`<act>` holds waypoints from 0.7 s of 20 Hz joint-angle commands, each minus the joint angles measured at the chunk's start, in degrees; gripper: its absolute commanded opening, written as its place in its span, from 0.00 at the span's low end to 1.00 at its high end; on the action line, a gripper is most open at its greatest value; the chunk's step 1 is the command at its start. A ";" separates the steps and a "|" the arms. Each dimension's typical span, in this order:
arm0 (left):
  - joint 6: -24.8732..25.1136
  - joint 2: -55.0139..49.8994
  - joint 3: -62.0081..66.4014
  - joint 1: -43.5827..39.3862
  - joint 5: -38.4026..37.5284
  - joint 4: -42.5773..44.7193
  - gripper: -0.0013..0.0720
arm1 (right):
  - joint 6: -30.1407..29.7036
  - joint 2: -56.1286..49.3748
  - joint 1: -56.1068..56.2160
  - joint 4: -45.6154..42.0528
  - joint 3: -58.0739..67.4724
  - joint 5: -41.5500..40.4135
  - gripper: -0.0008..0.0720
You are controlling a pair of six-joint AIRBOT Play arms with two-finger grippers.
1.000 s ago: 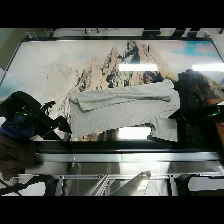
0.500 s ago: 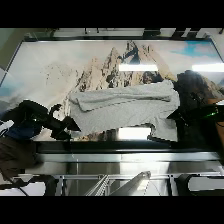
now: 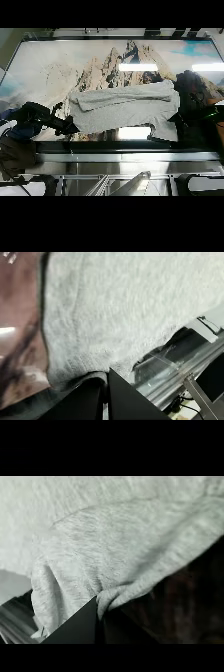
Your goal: Fold the shirts.
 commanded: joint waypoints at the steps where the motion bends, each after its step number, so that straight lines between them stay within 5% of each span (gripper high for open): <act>1: 1.25 1.03 0.13 1.66 3.08 -1.73 0.06 | -0.37 1.51 -0.46 0.22 0.02 6.03 0.03; 4: 1.05 6.19 0.13 8.83 3.82 -1.70 0.06 | 2.16 7.72 -4.02 -0.02 0.02 7.80 0.03; 8: 3.98 10.64 0.11 18.64 7.80 -1.64 0.06 | 12.66 15.28 -8.70 -7.87 -1.44 10.99 0.03; 14: 5.20 10.62 0.11 15.89 8.20 -1.55 0.06 | 12.20 22.21 -6.91 -6.45 -15.37 10.64 0.03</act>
